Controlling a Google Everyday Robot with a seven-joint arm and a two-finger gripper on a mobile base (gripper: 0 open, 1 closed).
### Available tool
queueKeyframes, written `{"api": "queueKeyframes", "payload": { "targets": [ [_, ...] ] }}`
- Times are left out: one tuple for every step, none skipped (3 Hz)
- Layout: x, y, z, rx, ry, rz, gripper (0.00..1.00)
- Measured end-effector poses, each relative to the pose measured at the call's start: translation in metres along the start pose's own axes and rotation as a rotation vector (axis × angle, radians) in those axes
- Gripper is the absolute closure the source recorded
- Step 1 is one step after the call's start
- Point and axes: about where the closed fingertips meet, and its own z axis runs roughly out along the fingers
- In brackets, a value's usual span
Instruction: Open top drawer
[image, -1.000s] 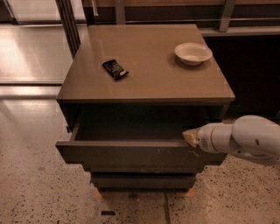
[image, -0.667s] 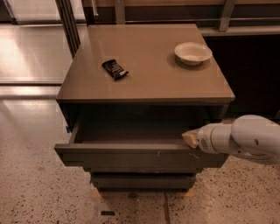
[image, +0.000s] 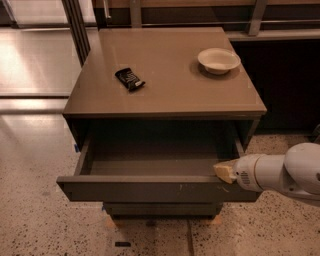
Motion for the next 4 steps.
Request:
{"api": "queueKeyframes", "payload": {
  "targets": [
    [0.017,0.016,-0.021,-0.055,0.001,0.035,1.00],
    [0.009,0.022,-0.034,-0.092,-0.071,0.054,1.00],
    [-0.027,0.019,-0.061,-0.073,-0.218,-0.029,1.00],
    [-0.068,0.014,-0.086,0.007,-0.336,-0.180,0.86]
  ]
}}
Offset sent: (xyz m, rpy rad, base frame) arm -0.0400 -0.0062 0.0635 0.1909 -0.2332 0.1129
